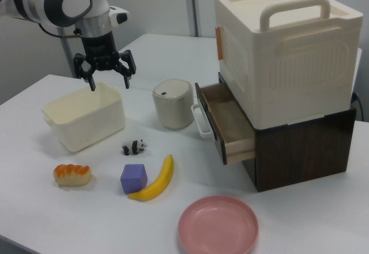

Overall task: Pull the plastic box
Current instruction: 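Move the gripper down to the rim of the translucent plastic box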

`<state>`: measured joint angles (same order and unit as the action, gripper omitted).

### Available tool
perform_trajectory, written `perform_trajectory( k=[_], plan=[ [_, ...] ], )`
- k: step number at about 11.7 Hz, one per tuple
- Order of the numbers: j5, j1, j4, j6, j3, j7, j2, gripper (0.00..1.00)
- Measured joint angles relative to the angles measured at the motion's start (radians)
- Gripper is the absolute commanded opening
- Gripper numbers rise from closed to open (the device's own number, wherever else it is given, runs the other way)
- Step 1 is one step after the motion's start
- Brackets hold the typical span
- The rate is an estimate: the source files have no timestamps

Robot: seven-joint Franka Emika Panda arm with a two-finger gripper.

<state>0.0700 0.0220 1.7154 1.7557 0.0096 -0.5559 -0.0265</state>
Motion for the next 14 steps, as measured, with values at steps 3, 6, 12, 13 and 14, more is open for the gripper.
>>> perform_trajectory(
  k=[3, 6, 12, 13, 14],
  plan=[
    [0.000, -0.002, 0.001, 0.001, 0.005, -0.196, 0.027, 1.00],
    [0.000, -0.023, 0.001, 0.090, 0.058, -0.346, 0.081, 1.00],
    [-0.031, -0.138, 0.001, 0.277, 0.099, -0.361, 0.198, 1.00],
    [-0.046, -0.155, -0.001, 0.294, 0.099, -0.361, 0.219, 1.00],
    [-0.067, -0.172, -0.010, 0.310, 0.100, -0.361, 0.243, 1.00]
  ],
)
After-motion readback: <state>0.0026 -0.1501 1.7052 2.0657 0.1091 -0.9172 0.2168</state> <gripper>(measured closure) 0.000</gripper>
